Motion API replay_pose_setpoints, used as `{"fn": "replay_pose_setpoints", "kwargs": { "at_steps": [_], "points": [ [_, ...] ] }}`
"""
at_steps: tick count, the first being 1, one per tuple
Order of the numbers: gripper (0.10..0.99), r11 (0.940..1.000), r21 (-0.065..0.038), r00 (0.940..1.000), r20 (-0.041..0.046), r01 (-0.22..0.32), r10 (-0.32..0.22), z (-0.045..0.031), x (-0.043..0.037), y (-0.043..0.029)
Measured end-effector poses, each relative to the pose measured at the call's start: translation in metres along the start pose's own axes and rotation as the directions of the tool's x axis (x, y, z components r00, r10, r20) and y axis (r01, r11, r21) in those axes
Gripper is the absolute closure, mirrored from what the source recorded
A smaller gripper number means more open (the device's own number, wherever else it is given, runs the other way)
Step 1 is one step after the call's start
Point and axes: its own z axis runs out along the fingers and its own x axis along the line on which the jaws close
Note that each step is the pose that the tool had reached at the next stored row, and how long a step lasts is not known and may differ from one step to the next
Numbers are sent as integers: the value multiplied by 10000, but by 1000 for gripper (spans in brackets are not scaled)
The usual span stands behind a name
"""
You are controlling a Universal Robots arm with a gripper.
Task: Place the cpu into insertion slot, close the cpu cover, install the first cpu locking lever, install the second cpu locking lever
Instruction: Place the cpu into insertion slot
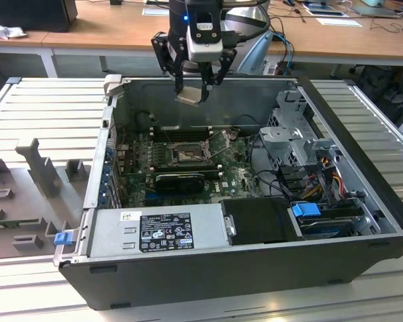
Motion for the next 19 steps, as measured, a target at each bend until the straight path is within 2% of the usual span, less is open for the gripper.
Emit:
{"fn": "replay_pose_setpoints", "kwargs": {
  "at_steps": [19],
  "points": [
    [557, 9986, -12, 9986, 47, -526, 526, 18, 0, -2]
  ]
}}
